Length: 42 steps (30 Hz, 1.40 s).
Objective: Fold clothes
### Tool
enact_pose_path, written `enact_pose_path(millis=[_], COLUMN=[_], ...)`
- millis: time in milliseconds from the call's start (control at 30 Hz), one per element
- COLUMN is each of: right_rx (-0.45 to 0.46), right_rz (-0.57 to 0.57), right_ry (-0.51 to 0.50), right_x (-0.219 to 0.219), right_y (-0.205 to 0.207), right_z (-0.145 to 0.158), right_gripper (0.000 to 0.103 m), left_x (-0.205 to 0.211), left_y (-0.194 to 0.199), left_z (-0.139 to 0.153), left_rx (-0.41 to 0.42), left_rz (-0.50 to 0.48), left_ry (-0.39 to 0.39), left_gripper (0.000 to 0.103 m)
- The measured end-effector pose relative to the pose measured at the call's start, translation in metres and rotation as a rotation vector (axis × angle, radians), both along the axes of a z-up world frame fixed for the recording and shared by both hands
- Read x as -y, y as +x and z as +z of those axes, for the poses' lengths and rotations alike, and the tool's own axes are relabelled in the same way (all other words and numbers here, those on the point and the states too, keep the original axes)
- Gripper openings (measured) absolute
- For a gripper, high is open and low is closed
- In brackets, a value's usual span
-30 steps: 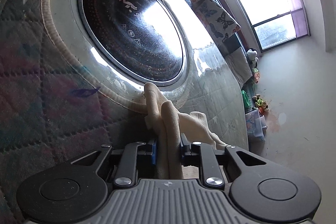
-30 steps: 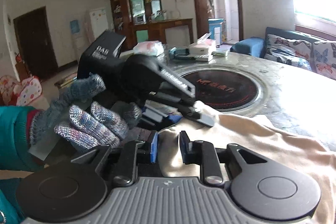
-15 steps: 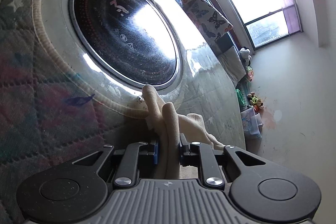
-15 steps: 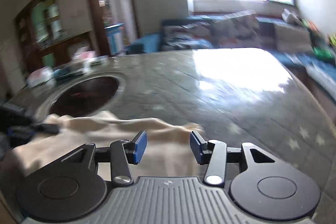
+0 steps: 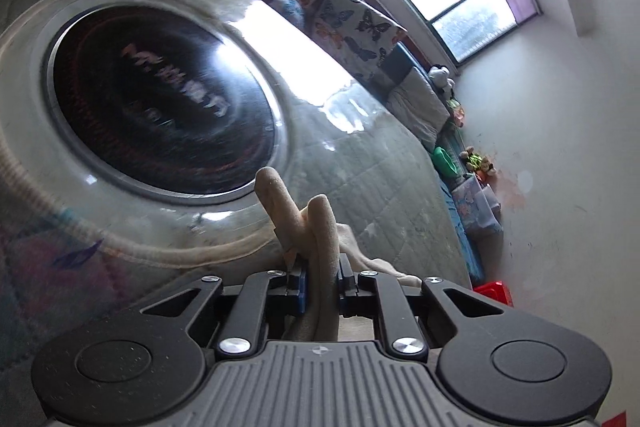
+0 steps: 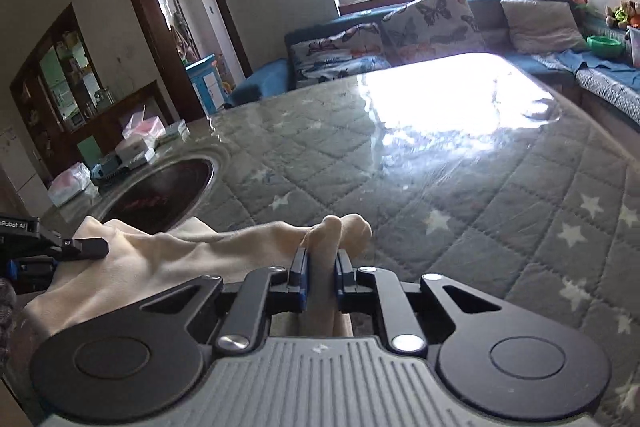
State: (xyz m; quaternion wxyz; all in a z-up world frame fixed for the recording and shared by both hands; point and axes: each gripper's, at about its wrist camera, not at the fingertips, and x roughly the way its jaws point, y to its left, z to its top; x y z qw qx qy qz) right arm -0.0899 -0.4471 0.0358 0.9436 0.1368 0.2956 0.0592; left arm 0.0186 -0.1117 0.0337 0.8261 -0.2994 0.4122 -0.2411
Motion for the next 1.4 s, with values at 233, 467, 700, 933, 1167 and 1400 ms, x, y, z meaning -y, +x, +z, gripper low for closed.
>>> enact_pose_path(millis=[233, 467, 700, 933, 1167, 1400], right_rx=[0.054, 0.048, -0.01, -0.033, 0.0, 0.066], right_rz=[-0.093, -0.214, -0.333, -0.377, -0.293, -0.321], right_ry=[-0.063, -0.158, -0.18, -0.199, -0.195, -0.262], right_x=[0.038, 0.084, 0.127, 0.135, 0.116, 0.105], right_y=[-0.013, -0.011, 0.004, 0.008, 0.024, 0.027], right_z=[0.027, 0.035, 0.019, 0.009, 0.014, 0.023], right_gripper=[0.008, 0.007, 0.008, 0.017, 0.036, 0.047], left_x=[0.061, 0.142, 0.188, 0.181, 0.185, 0.226], left_y=[0.021, 0.042, 0.058, 0.065, 0.063, 0.054], left_z=[0.017, 0.024, 0.003, 0.0, 0.017, 0.022], left_rx=[0.057, 0.104, 0.078, 0.093, 0.151, 0.197], left_rz=[-0.114, -0.241, -0.28, -0.229, -0.191, -0.297], left_ry=[0.03, 0.054, 0.135, 0.266, 0.31, 0.323], left_gripper=[0.014, 0.014, 0.014, 0.025, 0.034, 0.044])
